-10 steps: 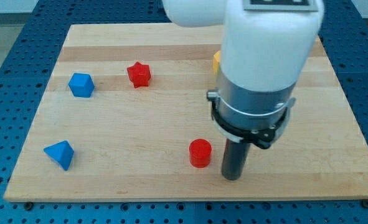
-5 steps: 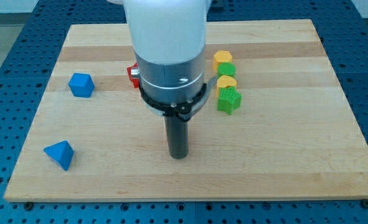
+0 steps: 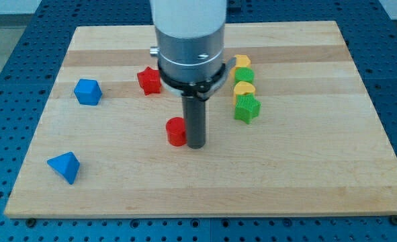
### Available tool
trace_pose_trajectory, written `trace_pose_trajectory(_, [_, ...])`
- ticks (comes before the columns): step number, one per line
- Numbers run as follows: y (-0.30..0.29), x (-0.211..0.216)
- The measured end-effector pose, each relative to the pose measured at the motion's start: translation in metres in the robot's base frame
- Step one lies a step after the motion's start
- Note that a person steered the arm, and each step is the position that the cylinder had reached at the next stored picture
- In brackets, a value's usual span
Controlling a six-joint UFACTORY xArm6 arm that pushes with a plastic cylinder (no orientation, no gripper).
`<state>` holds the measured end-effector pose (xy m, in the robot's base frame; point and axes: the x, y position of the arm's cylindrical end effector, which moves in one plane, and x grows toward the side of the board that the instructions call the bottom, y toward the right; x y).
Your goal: Push the red circle below the red star
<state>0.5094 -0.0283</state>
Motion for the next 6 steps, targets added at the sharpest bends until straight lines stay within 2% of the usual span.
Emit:
trace_pose_trajectory(4, [-0.064,-0.035])
trace_pose_trajectory(6, [-0.087,-0.022])
